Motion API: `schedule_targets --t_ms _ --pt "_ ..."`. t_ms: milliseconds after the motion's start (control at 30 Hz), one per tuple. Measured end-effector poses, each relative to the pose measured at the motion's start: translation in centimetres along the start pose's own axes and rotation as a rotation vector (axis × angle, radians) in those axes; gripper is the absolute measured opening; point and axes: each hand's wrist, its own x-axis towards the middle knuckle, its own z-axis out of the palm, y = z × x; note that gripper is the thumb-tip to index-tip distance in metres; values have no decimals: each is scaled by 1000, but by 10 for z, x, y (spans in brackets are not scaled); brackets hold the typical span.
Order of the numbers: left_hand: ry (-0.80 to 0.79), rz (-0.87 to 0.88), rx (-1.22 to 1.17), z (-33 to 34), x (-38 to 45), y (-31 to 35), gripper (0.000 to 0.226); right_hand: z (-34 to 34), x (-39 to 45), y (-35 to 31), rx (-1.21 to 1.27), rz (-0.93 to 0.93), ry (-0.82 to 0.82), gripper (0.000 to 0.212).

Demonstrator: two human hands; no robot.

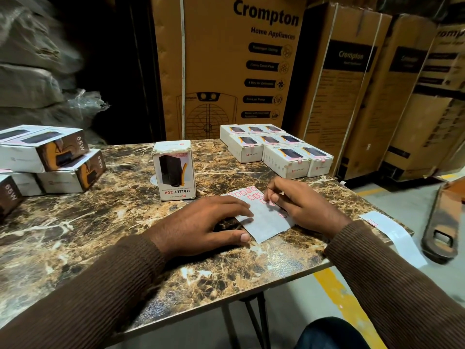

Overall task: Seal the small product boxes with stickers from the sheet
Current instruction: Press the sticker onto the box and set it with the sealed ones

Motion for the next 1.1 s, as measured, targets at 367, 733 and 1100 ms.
schedule_targets --t_ms 367,733,1100 --pt "325 -7 70 -24 -6 -9 46 1 2 -3 -15 -91 120 11" --pt "857 -460 18 -69 -44 -59 59 33 65 -96 64 -261 298 12" --pt "765 -505 -134 -53 -36 -71 41 64 140 -132 -113 -239 411 8"
